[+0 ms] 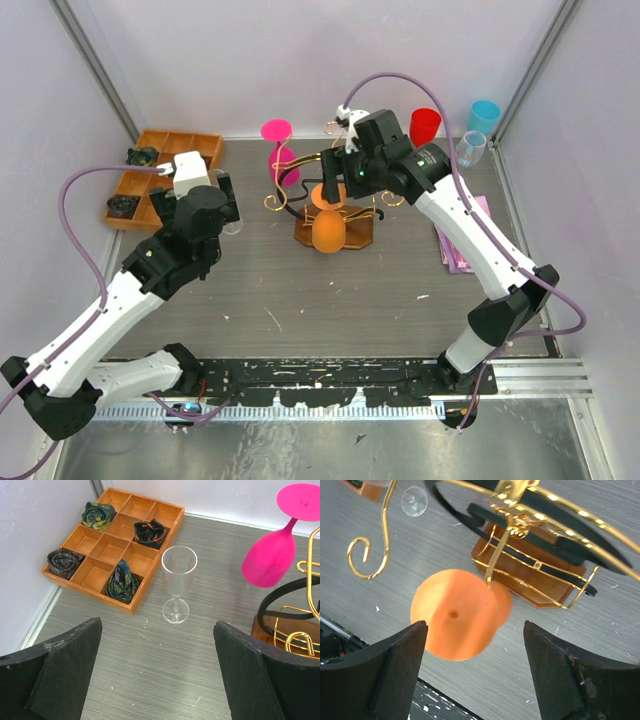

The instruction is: Take the wine glass off the wine glass rack

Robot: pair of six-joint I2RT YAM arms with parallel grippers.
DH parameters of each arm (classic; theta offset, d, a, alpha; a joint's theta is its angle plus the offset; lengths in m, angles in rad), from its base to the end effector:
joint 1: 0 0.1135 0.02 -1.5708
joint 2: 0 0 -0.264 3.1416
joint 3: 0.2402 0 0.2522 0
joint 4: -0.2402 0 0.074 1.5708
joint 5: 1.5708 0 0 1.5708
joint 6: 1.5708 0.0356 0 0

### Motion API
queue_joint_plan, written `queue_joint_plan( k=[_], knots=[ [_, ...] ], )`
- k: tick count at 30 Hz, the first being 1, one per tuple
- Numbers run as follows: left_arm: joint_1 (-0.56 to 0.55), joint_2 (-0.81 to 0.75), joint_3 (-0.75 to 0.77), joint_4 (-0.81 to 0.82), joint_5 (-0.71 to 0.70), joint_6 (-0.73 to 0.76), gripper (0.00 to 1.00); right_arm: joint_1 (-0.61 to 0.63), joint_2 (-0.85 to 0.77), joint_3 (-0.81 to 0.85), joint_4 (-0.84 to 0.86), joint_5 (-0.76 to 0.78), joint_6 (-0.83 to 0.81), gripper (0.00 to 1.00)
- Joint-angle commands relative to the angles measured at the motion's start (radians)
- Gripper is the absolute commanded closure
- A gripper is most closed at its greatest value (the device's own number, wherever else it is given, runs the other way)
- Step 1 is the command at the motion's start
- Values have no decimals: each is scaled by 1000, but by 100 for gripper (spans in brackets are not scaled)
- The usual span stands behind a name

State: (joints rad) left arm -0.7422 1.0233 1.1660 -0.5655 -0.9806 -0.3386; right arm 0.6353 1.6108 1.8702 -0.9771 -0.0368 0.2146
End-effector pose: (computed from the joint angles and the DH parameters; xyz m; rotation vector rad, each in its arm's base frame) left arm 0.1689 -0.1148 0.3946 -0.2351 1.7909 0.2135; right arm 0.2684 0.1995 0.4260 -0.5067 2.2799 0.4767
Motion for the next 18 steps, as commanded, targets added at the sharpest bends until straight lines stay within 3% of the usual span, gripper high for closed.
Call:
queue_joint_plan(
  k=[1,3,8,18],
  knots=[
    [0,-26,11,-18,-1,-7,1,-34,-30,6,72,-32,42,18],
    [1,-23,10,-18,2,-7,1,-36,-23,-5,76,-65,40,18],
    [2,-11,11,-23,7,-10,1,-37,-11,-21,101,-161,39,32],
    [2,3,12,-26,2,0,0,-49,-10,-9,74,-183,28,32]
  ],
)
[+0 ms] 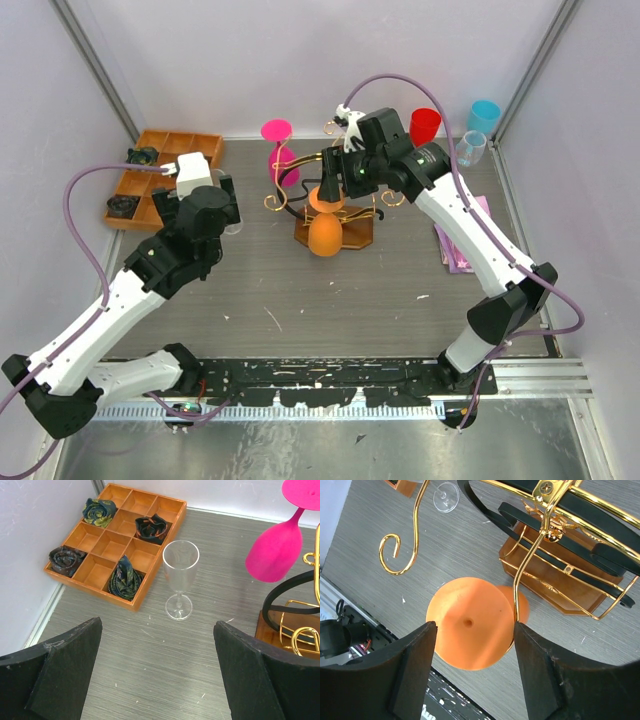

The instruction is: Take the wine glass off the wine glass rack

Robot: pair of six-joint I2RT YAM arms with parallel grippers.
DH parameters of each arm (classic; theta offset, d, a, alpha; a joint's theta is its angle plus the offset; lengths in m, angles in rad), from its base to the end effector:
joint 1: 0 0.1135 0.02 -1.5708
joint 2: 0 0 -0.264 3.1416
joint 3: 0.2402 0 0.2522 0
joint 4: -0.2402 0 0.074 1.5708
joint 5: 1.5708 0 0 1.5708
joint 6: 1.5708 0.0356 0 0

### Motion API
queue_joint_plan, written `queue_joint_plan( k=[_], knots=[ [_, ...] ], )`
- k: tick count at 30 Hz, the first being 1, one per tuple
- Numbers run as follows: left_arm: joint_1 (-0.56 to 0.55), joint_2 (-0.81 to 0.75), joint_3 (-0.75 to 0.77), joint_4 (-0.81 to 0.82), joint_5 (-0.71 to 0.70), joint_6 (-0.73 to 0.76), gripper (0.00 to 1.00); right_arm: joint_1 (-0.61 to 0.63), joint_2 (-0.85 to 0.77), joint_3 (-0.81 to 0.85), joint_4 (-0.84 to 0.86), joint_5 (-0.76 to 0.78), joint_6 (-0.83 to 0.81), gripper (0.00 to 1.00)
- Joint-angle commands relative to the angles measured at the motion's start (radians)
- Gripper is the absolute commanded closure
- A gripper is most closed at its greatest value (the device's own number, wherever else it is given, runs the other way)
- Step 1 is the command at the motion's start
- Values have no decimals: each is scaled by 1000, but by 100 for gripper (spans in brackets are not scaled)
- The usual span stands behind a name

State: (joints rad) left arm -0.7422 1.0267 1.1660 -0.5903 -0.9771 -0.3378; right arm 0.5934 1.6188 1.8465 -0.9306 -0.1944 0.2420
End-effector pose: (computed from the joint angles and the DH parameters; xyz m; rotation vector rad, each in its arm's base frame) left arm 0.1689 -0.1149 0.3919 -0.2172 1.8102 0.2311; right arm 0.2788 0.1963 0.4205 -0.5137 2.2882 0.6492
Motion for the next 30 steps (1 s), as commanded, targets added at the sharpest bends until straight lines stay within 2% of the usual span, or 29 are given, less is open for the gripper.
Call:
queue_joint_plan(
  k=[1,6,14,17,30],
  knots=[
    [1,-1,10,0,-2,0,1,-9,-19,11,28,-32,-1,31],
    [2,2,3,-2,-1,0,1,-18,-8,-1,23,-87,6,34],
    [2,8,3,-11,-7,9,1,-30,-14,-25,39,-196,20,53],
    [2,10,4,-11,-8,11,0,-40,-19,-35,43,-240,27,57],
    [1,27,6,-16,-7,9,1,-133,-98,-179,156,-539,89,58]
  ],
)
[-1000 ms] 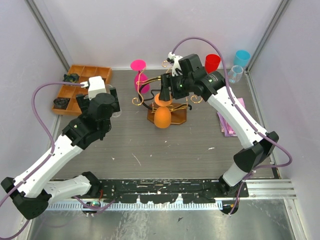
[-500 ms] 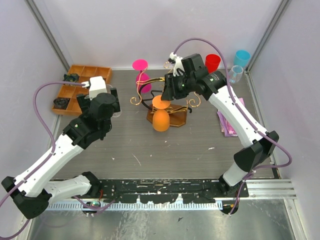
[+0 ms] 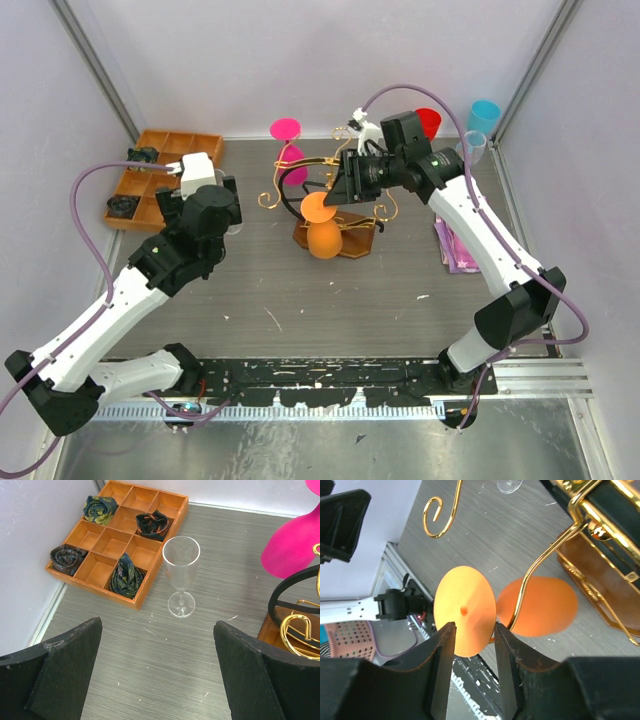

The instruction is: Take the wine glass off the wine glass rack

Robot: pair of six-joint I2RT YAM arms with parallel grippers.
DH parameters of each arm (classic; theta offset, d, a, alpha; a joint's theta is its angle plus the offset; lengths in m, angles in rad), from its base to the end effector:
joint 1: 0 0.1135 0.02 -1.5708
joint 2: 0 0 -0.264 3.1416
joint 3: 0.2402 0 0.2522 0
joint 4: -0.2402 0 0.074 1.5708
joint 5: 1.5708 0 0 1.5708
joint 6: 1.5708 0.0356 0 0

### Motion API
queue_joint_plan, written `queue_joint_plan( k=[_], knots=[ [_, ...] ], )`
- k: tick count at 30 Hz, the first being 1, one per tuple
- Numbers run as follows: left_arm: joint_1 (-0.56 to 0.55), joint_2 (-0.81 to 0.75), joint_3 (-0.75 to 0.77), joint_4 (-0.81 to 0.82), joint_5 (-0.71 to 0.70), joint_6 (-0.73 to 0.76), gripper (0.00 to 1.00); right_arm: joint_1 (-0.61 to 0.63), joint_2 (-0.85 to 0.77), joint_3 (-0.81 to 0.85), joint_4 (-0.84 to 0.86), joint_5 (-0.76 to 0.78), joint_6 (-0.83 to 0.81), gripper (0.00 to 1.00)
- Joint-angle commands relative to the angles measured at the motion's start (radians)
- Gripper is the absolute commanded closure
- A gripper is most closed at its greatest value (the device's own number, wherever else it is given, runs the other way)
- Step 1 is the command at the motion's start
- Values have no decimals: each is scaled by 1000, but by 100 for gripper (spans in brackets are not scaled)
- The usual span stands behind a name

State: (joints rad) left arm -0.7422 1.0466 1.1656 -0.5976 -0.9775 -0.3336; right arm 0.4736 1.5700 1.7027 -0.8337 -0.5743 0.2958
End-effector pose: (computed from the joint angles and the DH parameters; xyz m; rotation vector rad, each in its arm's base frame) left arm 0.1727 -0.1184 0.3875 -0.1987 1.8279 0.2542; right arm 0.2885 0.1696 0.4024 -0.5262 2.2966 1.0459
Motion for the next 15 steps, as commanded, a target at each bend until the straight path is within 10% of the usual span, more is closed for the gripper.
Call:
queue_joint_plan(
  k=[1,8,15],
  knots=[
    [2,9,8,-12,-6,5,1,-18,-51,-44,65,-179,35,58],
    [1,12,13,-18,-8,3,1,-31,-42,-75,105,-284,49,59],
    [2,21,17,-31,-7,2,1,-42,-33,-75,110,-264,78,95]
  ],
)
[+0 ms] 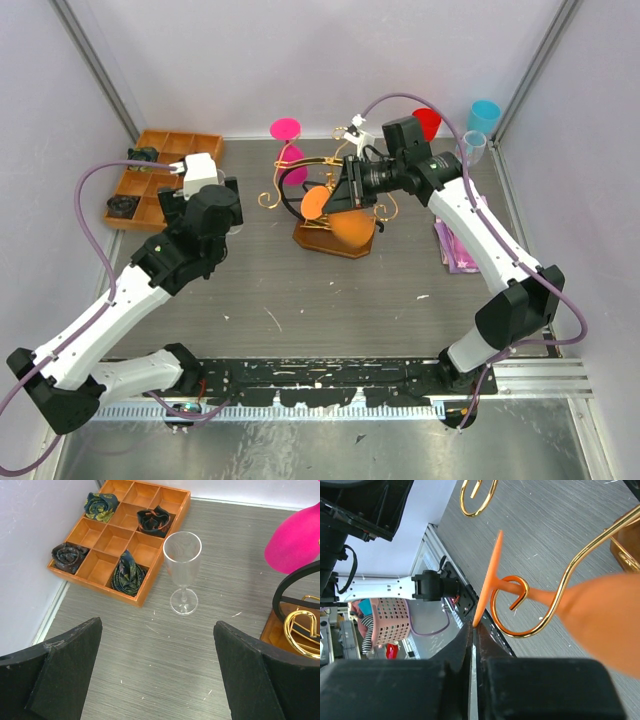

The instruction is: Take the wine glass off the wine glass rack

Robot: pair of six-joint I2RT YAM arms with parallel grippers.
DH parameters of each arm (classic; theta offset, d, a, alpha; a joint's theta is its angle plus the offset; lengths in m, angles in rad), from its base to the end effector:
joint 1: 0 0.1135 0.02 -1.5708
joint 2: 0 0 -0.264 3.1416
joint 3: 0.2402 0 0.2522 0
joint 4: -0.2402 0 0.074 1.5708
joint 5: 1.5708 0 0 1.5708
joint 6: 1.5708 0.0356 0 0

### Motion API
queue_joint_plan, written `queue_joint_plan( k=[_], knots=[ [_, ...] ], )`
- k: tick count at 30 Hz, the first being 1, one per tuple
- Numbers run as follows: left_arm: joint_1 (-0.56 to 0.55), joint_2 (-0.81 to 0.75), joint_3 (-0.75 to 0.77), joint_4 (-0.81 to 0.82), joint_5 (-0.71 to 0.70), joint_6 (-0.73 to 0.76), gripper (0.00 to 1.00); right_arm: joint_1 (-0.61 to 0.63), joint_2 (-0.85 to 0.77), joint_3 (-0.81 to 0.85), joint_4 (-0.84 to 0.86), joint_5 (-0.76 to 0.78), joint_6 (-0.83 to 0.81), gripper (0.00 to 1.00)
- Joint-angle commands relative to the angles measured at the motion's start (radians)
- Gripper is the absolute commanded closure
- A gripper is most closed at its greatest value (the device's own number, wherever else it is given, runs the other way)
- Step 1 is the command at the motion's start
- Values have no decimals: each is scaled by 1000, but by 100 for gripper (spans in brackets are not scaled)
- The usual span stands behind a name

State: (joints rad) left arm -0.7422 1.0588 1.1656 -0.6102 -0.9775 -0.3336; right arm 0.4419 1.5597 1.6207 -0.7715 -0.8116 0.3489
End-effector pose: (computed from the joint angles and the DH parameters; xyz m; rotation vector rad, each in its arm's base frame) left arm 0.1748 -0.1202 0.3841 -0.1852 1.8433 0.2721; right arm 0.2896 0.1656 0.3881 -0.5635 2.2916 1.3272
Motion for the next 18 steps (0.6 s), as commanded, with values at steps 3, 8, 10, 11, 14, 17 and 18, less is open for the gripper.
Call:
queue_joint_plan(
  k=[3,8,10,11,14,17,18],
  knots=[
    [2,12,20,-26,-7,0,1,-36,-25,0,48,-21,57,99],
    [2,14,22,-30,2,-5,1,-79,-31,-12,66,-33,93,99],
    [2,15,24,-33,3,-6,1,-97,-36,-20,81,-52,110,99],
    [2,16,25,-36,3,-5,0,-107,-39,-25,91,-61,117,99],
    [1,19,29,-43,5,-6,1,-139,-52,-44,114,-94,143,99],
    [1,21,29,-49,7,-5,1,-173,-69,-78,143,-147,173,99],
    [2,22,27,-49,8,-5,0,-181,-72,-90,152,-162,182,99]
  ],
)
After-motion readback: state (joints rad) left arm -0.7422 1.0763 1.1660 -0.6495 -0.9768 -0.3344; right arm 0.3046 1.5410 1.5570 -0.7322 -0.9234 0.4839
